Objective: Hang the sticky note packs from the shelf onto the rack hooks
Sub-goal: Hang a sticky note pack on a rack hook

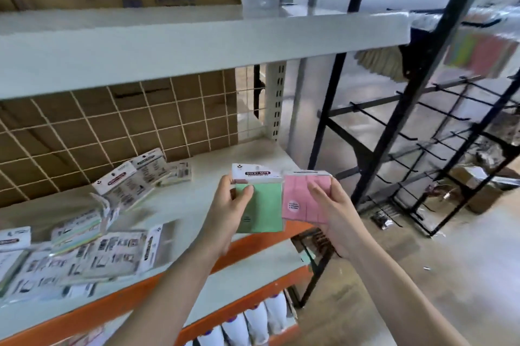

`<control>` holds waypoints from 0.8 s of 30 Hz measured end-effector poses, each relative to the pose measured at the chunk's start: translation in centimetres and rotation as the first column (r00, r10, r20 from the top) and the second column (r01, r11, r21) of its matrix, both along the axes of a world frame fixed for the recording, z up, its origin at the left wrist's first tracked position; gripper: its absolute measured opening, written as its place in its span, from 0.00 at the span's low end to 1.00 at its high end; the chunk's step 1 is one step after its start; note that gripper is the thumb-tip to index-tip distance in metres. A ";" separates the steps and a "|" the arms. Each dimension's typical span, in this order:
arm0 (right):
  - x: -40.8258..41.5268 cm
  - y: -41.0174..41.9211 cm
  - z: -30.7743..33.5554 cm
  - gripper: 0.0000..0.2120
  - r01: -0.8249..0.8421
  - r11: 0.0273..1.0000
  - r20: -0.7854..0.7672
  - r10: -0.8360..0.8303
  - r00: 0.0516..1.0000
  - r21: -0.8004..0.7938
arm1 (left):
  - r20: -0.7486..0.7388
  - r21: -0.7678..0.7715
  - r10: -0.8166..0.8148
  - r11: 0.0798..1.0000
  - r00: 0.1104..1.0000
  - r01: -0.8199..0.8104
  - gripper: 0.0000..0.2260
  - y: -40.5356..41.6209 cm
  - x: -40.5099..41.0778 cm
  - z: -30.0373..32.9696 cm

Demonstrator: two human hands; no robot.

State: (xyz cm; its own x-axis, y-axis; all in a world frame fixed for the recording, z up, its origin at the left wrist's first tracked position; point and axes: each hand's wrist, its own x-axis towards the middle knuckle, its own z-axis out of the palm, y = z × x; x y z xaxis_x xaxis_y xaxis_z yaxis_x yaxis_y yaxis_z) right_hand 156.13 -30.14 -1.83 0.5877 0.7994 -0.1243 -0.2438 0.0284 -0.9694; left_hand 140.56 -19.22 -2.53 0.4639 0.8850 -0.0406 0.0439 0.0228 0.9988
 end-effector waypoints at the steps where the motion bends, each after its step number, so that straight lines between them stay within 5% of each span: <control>1: 1.2 -1.2 0.1 0.10 0.044 0.999 0.027 -0.044 0.999 0.004 | 0.005 0.018 -0.022 1.000 1.000 0.022 0.05 -1.0 1.6 0.1; 5: 6.0 -6.8 1.0 0.07 0.205 0.977 0.140 -0.210 0.968 0.050 | 0.032 0.060 -0.122 0.991 0.992 0.120 0.07 -5.5 7.8 0.6; 17: 19.1 -22.2 5.3 0.13 0.417 0.886 -0.004 -0.425 0.905 0.203 | 0.112 0.104 -0.439 0.898 0.892 0.429 0.04 -15.0 24.5 4.5; 24: 24.8 -24.4 6.4 0.17 0.526 0.831 0.060 -0.543 0.837 0.184 | 0.118 0.080 -0.513 0.858 0.850 0.507 0.02 -17.0 31.6 6.2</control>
State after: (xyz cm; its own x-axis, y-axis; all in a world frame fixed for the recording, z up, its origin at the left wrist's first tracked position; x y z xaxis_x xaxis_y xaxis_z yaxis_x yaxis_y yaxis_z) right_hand 180.95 -54.59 4.59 0.9310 0.3600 0.0602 -0.0440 0.2745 -0.9606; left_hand 172.13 -36.26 3.62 0.8486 0.5221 0.0849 -0.0929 -0.0109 0.9956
